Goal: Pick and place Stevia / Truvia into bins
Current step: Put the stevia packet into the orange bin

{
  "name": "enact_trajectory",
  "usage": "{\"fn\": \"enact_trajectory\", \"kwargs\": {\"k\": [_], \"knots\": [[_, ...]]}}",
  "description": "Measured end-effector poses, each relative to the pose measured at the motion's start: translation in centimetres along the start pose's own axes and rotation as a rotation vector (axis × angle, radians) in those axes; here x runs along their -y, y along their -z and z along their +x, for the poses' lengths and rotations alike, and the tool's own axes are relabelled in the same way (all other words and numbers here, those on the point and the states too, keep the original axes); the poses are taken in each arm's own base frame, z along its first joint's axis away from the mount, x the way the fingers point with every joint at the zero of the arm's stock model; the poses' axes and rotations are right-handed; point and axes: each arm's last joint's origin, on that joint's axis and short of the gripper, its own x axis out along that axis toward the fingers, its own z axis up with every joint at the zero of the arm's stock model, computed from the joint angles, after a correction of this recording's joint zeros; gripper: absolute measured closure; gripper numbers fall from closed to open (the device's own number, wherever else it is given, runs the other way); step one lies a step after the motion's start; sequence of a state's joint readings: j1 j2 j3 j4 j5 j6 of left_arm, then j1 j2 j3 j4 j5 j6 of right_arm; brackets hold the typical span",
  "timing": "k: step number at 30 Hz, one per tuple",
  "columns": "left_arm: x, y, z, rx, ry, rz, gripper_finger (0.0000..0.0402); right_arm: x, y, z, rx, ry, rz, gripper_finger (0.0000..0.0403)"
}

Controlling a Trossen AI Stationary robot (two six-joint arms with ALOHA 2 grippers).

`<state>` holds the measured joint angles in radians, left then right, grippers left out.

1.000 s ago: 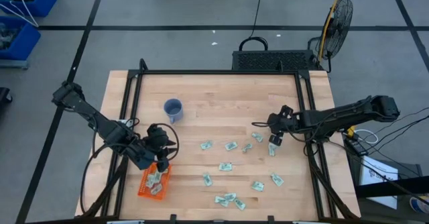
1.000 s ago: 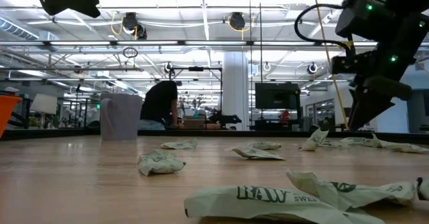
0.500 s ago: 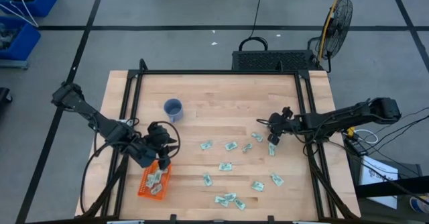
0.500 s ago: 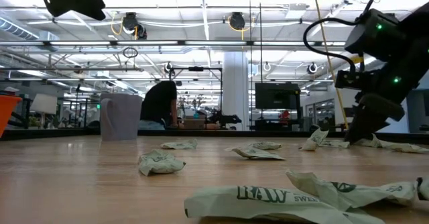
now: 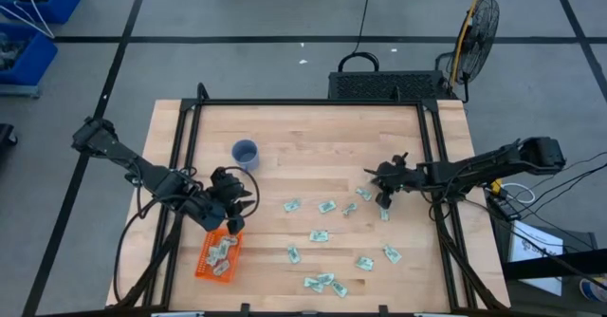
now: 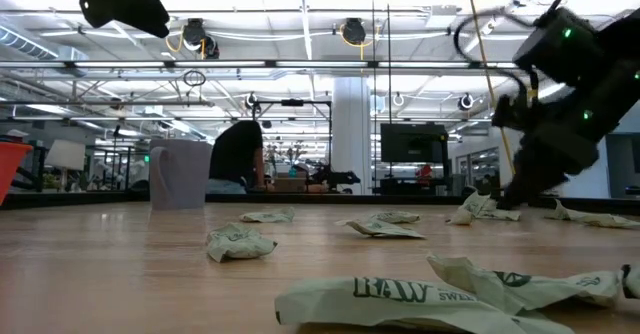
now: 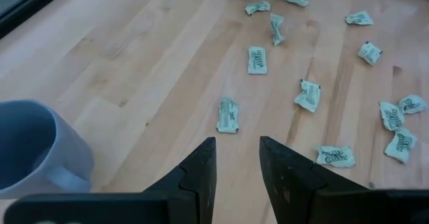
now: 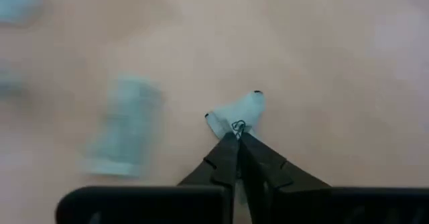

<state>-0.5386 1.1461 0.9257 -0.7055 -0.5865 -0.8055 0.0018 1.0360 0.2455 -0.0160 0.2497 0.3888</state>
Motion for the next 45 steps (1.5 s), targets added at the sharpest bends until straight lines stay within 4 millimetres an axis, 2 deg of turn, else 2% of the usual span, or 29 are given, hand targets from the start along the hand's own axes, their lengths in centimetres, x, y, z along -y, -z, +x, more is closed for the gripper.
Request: {"fn": "enact_trajectory", "kwargs": {"k": [8, 14, 20, 25, 31, 35, 40, 45], "knots": [[-0.1, -0.2, 0.1, 0.020, -0.019, -0.017, 0.0284, -1.7, -2.2, -0.6, 0.230, -0.171, -0.049, 0.0398], [-0.3, -0.6, 1.0, 0.079, -0.092, -0.132, 0.0284, -2.9, -3.6, -1.4, 0.413, -0.263, -0.048, 0.0395], [-0.3, -0.9, 3.4, 0.026, -0.121, -0.201, 0.0284, -4.2, -4.6, -2.3, 0.569, -0.333, -0.128, 0.0394], [0.1, -1.9, 5.5, 0.062, -0.079, -0.255, 0.0284, -6.0, -6.6, -1.8, 0.566, -0.318, -0.211, 0.0392], [-0.3, -2.9, 6.1, 0.084, -0.065, -0.211, 0.0284, -10.5, -11.0, 0.2, 0.550, -0.307, -0.390, 0.0392], [-1.5, -3.7, 5.9, 0.152, -0.151, -0.204, 0.0284, -14.2, -13.1, 2.0, 0.545, -0.407, -0.505, 0.0392], [-3.5, -5.1, 5.5, 0.240, -0.267, -0.207, 0.0284, -18.7, -15.6, 4.6, 0.604, -0.528, -0.534, 0.0393], [-4.7, -5.9, 5.6, 0.240, -0.281, -0.190, 0.0284, -22.2, -18.2, 7.6, 0.672, -0.561, -0.526, 0.0396]]}}
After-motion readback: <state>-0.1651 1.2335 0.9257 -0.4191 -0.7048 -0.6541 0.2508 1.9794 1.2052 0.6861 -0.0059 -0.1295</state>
